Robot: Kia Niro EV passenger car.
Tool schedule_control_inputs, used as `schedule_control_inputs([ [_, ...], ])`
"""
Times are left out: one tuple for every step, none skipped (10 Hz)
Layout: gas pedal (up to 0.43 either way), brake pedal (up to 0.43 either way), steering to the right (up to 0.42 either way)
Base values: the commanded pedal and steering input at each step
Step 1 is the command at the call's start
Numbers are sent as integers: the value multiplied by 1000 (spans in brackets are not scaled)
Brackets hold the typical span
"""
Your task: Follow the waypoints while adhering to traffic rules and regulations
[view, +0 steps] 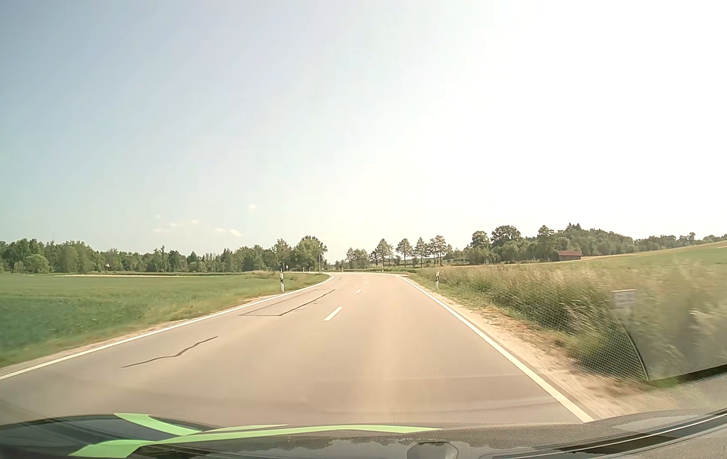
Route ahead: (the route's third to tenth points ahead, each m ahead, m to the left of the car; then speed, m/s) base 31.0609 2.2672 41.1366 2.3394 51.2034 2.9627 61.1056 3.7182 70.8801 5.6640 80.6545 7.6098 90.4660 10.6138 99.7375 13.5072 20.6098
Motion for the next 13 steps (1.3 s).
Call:
schedule_control_inputs([
  [248,0,-2],
  [248,0,-2],
  [189,0,-2],
  [138,0,-2],
  [79,0,-2],
  [0,0,-3],
  [0,0,-4],
  [0,0,-5],
  [0,0,-5],
  [0,0,-5],
  [0,0,-5],
  [28,0,-7],
  [28,0,-10],
])
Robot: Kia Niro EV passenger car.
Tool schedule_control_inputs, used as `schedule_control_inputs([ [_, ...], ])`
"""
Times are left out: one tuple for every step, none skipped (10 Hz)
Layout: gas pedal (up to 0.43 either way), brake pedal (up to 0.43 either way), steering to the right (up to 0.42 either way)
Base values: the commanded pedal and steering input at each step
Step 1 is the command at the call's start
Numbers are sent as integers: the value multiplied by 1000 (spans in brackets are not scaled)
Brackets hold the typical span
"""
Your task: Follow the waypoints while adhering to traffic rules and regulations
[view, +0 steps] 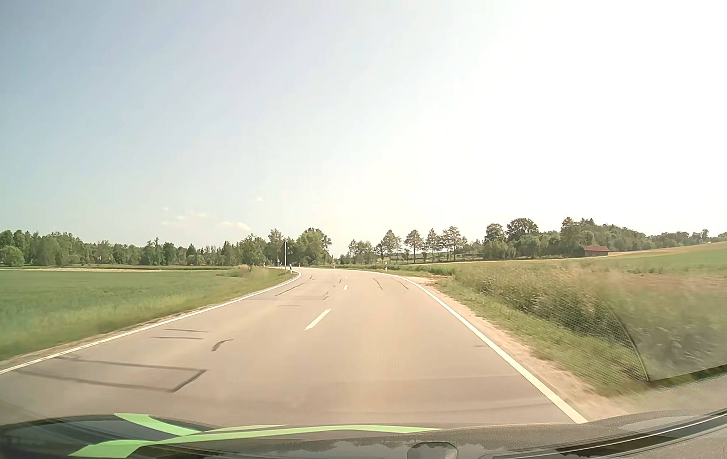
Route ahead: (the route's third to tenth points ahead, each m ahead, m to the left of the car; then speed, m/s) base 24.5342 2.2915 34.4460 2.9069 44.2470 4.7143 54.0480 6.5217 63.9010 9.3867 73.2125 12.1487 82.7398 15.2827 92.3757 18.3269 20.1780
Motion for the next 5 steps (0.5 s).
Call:
schedule_control_inputs([
  [28,0,-13],
  [28,0,-14],
  [28,0,-14],
  [28,0,-14],
  [39,0,-15],
])
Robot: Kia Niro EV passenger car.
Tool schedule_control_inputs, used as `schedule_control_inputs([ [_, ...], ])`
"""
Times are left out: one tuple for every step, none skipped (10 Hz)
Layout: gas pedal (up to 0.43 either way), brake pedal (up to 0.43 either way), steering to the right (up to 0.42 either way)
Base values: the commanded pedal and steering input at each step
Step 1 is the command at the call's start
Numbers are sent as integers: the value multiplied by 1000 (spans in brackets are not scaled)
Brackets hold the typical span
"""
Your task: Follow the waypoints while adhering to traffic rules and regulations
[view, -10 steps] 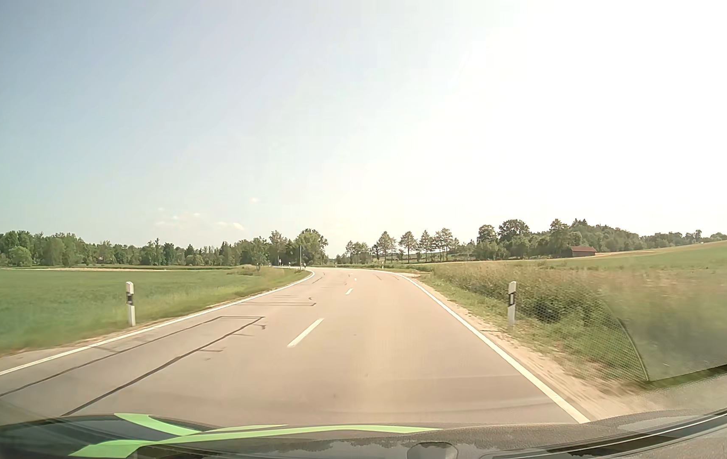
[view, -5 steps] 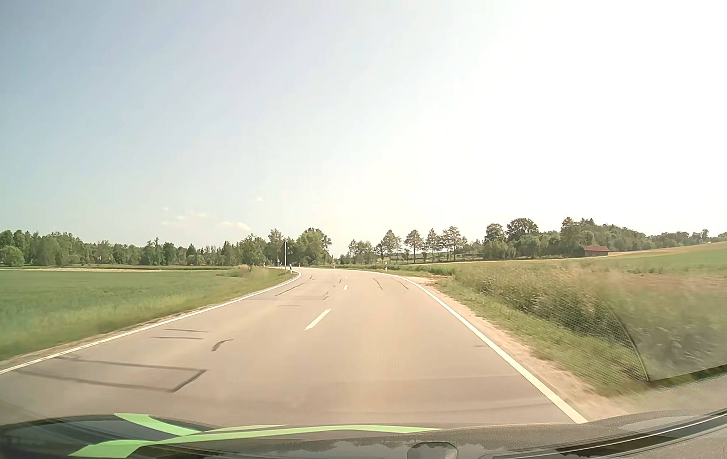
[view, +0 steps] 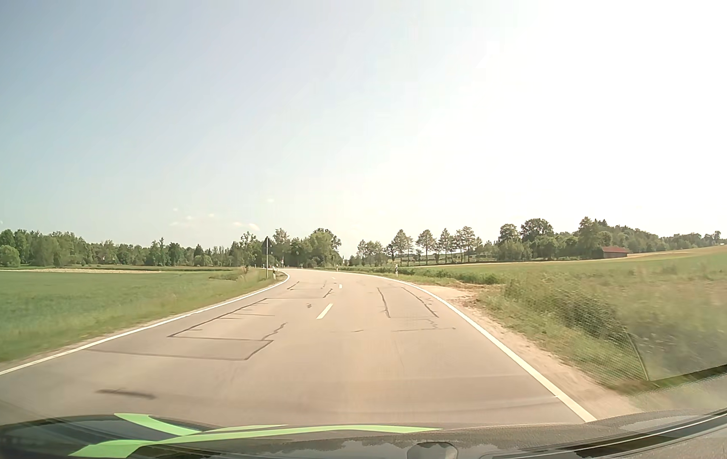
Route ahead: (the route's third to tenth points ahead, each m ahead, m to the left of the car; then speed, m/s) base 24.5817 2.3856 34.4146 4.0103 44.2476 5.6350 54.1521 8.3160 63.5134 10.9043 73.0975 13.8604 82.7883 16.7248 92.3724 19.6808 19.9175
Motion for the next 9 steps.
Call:
schedule_control_inputs([
  [59,0,-18],
  [79,0,-20],
  [98,0,-22],
  [130,0,-24],
  [130,0,-26],
  [130,0,-27],
  [130,0,-28],
  [130,0,-30],
  [130,0,-33],
])
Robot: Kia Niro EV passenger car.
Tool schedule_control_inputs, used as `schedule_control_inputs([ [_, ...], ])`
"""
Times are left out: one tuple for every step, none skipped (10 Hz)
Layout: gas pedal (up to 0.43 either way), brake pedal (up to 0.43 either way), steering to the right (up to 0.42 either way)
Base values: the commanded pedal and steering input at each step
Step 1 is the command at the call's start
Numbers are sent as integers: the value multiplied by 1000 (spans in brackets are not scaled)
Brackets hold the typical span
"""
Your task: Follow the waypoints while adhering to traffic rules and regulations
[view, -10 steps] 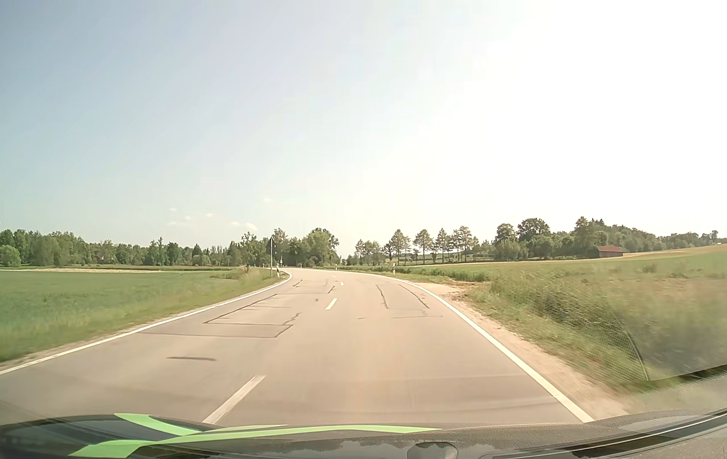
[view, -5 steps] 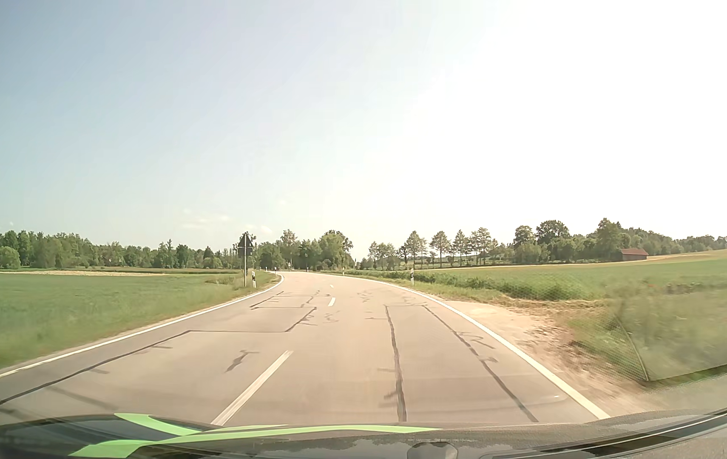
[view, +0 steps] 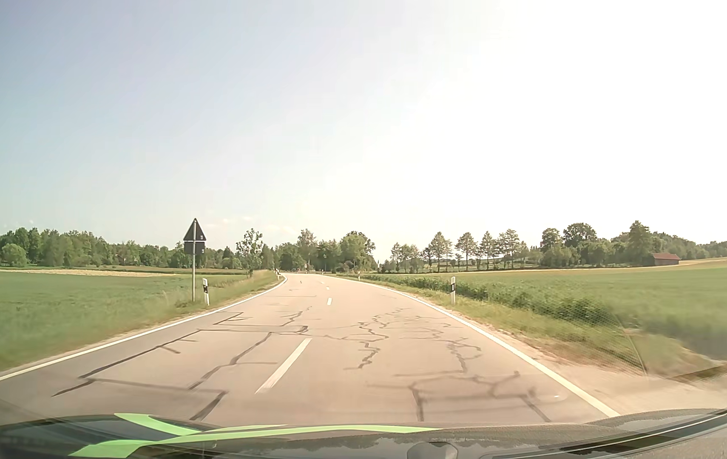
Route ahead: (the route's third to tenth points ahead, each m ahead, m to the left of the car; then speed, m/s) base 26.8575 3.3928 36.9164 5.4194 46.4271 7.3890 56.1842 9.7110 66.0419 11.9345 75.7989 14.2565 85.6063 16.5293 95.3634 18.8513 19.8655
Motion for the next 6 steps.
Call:
schedule_control_inputs([
  [130,0,-33],
  [130,0,-32],
  [130,0,-31],
  [130,0,-30],
  [130,0,-29],
  [130,0,-28],
])
